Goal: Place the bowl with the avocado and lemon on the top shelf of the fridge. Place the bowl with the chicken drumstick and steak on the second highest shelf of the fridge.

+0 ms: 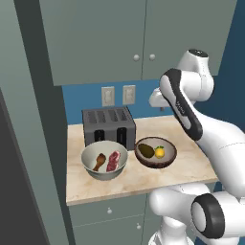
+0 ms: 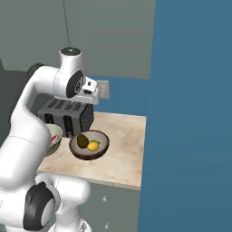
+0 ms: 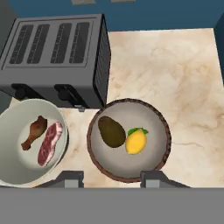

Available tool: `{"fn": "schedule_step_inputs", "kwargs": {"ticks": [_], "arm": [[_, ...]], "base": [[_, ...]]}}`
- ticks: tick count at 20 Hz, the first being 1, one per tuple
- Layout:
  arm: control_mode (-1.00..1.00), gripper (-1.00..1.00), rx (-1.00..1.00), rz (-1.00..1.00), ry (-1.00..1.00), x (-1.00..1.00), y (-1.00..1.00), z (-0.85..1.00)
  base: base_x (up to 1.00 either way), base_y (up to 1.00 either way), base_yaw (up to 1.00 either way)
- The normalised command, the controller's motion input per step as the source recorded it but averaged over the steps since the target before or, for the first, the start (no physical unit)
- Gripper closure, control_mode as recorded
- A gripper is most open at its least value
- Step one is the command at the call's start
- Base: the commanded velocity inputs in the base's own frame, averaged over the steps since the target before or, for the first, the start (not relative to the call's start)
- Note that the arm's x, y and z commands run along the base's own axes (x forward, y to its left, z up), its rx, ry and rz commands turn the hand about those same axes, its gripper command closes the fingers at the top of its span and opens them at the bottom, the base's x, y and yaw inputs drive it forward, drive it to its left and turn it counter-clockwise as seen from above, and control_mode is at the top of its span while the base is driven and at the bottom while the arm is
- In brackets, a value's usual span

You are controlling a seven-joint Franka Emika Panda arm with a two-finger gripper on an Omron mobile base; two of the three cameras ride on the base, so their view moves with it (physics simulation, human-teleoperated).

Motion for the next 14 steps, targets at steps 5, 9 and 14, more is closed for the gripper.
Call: {"fn": "schedule_step_inputs", "kwargs": {"ticks": [5,9,14], "arm": [[-1.0,-1.0,0.06,-0.09,0.01,-0.3,-0.29,-0.14],[-1.0,-1.0,0.03,-0.19,0.19,-0.15,-0.4,-0.59],[-1.0,-1.0,0.04,-0.21,0.18,0.0,-0.32,-0.8]], "base": [[0.0,0.0,0.0],[0.0,0.0,0.0],[0.0,0.0,0.0]]}}
